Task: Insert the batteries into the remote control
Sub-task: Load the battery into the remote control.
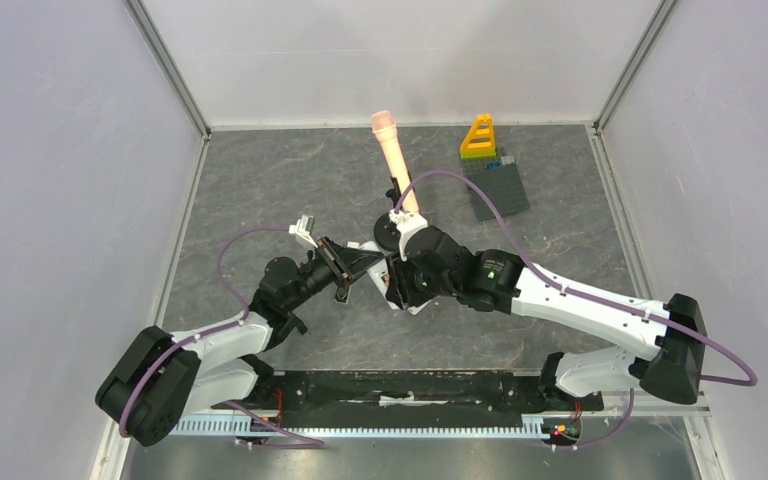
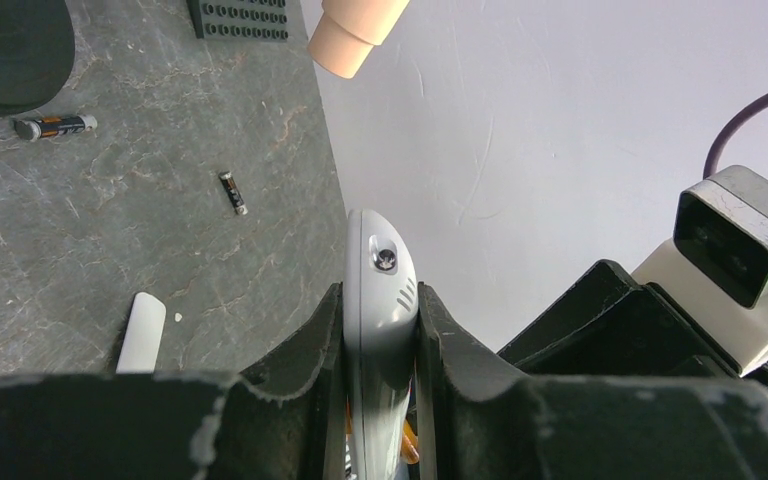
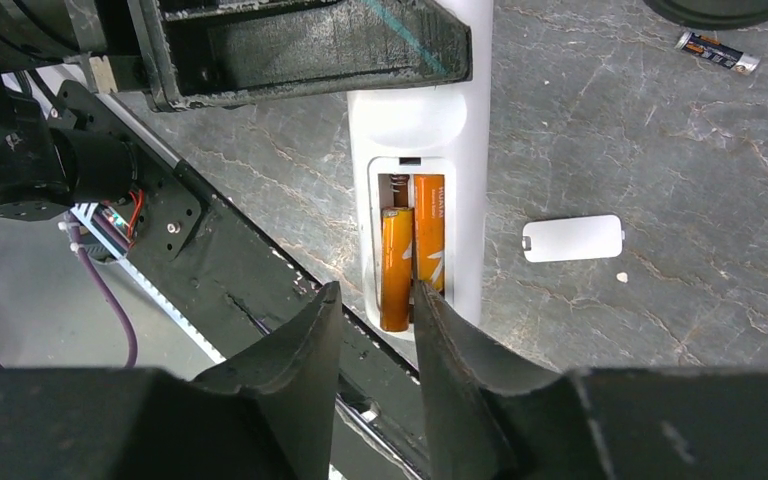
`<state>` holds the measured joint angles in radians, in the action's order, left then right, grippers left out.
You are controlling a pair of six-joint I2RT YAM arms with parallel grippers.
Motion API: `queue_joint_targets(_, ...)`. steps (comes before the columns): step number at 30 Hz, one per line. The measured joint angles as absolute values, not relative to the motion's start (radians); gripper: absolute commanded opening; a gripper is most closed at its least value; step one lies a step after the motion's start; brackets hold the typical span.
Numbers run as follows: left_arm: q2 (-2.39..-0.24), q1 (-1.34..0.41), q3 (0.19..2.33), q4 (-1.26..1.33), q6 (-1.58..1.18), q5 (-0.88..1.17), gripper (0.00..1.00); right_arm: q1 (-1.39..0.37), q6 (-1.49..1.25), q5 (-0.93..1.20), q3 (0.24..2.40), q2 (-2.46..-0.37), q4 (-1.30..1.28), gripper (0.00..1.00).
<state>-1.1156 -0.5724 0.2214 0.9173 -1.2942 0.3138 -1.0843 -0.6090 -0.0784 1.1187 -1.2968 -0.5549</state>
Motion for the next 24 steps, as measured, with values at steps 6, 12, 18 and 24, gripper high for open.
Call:
queue_joint_targets(6,-1.118,-0.572,0.221,0.932,-1.305,0.313,0.02,-1.085,-0.631,-0.116,1.119,-1.277,-0.554,0.45)
queue_joint_targets(12,-1.118,-0.572,0.212,0.971,-1.370,0.307,0.02,-1.084,-0.670,-0.173,1.119,-1.232,-0.532,0.60)
queue_joint_targets(18,-1.119,-0.572,0.185,1.039,-1.477,0.272,0.02,-1.084,-0.724,-0.200,1.052,-1.101,-0.420,0.77)
queue_joint_targets(24,-1.102,-0.572,0.184,1.057,-1.596,0.229,0.02,-1.084,-0.806,-0.230,0.922,-0.947,-0.279,0.84)
